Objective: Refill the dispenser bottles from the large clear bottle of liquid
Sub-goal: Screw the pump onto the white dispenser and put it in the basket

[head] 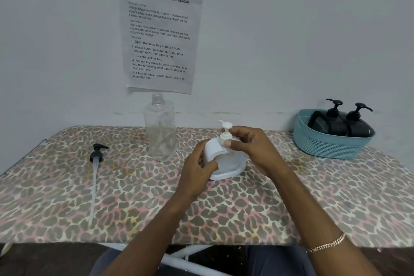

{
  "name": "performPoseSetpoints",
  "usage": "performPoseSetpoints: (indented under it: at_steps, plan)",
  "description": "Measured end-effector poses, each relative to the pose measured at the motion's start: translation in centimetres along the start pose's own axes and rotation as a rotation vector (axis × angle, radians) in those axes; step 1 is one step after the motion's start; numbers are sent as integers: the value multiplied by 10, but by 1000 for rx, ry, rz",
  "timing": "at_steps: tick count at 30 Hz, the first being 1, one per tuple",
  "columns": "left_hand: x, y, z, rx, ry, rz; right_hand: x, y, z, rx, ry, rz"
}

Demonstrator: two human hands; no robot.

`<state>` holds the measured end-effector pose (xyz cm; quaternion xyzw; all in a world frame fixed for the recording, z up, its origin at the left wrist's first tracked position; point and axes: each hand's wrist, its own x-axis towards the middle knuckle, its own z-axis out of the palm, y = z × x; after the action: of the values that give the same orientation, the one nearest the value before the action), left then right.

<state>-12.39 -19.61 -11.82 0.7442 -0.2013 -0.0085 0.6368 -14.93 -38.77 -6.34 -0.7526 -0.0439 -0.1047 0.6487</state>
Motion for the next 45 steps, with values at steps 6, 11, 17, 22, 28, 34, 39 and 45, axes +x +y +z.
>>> performPoseSetpoints:
  at_steps: [6,11,17,22,28,34,39,45]
  plan:
    - [0,2,1,-18,-6,22,0,1,10,-122,101,-14]
    - [-1,2,1,-11,-1,11,-2,1,-1,33,-39,32]
    - [-3,3,1,-10,-12,37,1,5,13,-63,99,4]
    - [-2,3,1,-20,2,25,-1,0,-1,91,-82,46]
    - [-2,3,1,-3,-9,51,0,3,13,-4,109,9]
    - [-3,4,1,-11,3,33,0,-2,3,58,-28,45]
    - [-2,3,1,-4,-2,38,1,1,3,84,25,18]
    - [-3,5,0,4,5,26,0,1,15,-17,145,-19]
